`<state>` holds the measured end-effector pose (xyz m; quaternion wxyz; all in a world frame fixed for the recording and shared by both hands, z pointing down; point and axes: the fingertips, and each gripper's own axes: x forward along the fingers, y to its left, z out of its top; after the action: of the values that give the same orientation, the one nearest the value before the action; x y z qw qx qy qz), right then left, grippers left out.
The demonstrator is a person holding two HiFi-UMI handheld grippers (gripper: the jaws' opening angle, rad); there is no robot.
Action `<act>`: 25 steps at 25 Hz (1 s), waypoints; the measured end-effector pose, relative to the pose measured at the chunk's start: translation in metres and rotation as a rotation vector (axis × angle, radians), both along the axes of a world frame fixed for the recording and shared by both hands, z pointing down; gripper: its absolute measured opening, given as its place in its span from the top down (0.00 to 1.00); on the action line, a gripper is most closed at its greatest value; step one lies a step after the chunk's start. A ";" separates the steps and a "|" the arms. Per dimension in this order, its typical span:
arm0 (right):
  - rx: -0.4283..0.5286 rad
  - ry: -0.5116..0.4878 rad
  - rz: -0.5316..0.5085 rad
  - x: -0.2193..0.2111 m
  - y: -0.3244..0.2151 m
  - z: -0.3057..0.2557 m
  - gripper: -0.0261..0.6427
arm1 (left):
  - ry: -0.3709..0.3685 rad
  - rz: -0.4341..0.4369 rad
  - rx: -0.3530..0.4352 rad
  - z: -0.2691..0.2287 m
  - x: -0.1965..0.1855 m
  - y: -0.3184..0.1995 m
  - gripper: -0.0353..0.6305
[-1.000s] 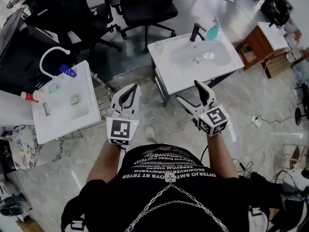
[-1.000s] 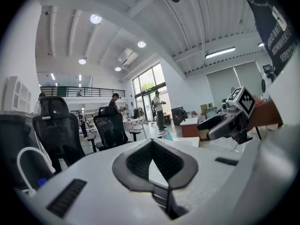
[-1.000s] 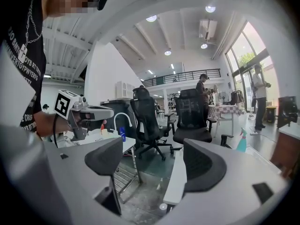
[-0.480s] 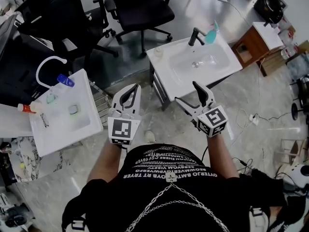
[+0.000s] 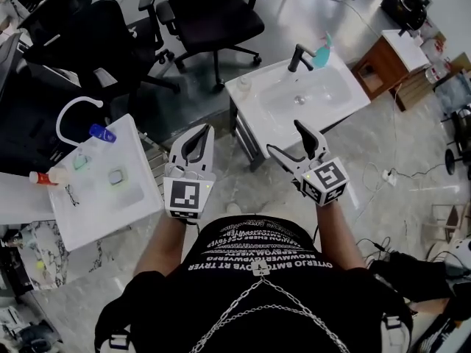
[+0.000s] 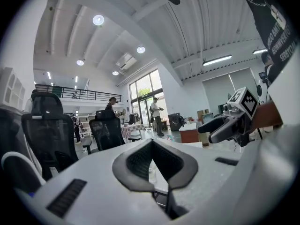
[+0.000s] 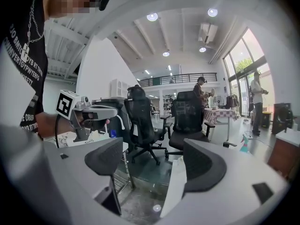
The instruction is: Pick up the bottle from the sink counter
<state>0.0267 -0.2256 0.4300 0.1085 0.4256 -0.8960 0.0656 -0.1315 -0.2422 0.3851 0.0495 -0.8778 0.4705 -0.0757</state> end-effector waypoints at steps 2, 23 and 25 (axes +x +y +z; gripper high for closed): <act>0.000 0.001 0.007 0.003 -0.005 0.001 0.40 | -0.004 0.009 -0.005 0.001 0.002 -0.005 0.94; -0.037 0.014 -0.143 -0.004 -0.154 0.054 0.40 | -0.061 -0.108 -0.051 0.020 -0.003 -0.120 0.94; -0.045 0.039 -0.172 -0.003 -0.168 0.068 0.40 | -0.057 -0.114 -0.070 0.027 0.003 -0.134 0.94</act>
<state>0.0234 -0.3937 0.4975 0.1409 0.3458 -0.9252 0.0677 -0.1290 -0.3758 0.4125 0.0276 -0.8483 0.5150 -0.1196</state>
